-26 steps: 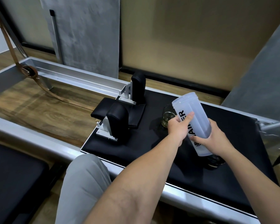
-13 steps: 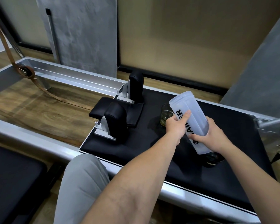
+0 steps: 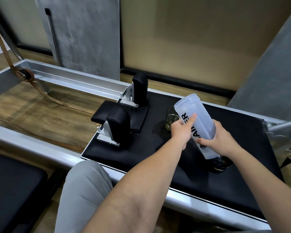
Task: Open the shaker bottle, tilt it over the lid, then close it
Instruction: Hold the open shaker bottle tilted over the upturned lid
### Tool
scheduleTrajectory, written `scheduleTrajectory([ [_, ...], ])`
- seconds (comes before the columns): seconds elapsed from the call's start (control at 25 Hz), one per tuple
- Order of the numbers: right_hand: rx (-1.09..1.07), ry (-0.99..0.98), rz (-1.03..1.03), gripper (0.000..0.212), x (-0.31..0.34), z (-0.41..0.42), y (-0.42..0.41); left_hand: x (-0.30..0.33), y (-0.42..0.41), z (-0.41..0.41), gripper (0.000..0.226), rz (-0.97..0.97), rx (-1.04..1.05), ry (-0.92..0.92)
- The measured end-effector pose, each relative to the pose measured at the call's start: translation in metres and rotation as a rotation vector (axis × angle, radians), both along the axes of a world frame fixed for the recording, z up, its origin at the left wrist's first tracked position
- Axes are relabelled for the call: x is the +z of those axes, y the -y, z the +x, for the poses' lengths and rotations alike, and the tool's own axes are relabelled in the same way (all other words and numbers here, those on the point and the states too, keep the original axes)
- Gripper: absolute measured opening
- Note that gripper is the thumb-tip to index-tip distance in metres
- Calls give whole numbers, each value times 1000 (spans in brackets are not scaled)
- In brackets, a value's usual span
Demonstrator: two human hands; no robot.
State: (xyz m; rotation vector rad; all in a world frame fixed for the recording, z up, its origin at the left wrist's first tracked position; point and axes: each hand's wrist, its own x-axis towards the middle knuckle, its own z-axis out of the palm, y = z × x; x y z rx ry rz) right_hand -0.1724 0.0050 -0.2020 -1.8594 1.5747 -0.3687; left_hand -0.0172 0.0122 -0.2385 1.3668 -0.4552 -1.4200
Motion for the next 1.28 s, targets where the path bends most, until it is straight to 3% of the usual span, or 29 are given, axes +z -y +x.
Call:
scheduleTrajectory([
  [0.52, 14, -54, 4, 102, 3, 4, 5, -8, 9, 3, 43, -7, 20, -47],
  [0.76, 12, -65, 5, 100, 5, 5, 5, -9, 11, 2, 66, -21, 26, -53],
  [0.92, 12, -73, 5, 102, 5, 3, 7, -10, 12, 2, 48, -9, 24, -44],
  [1.28, 29, -104, -10, 96, 12, 3, 8, 1, 6, 1, 47, -5, 15, -47],
])
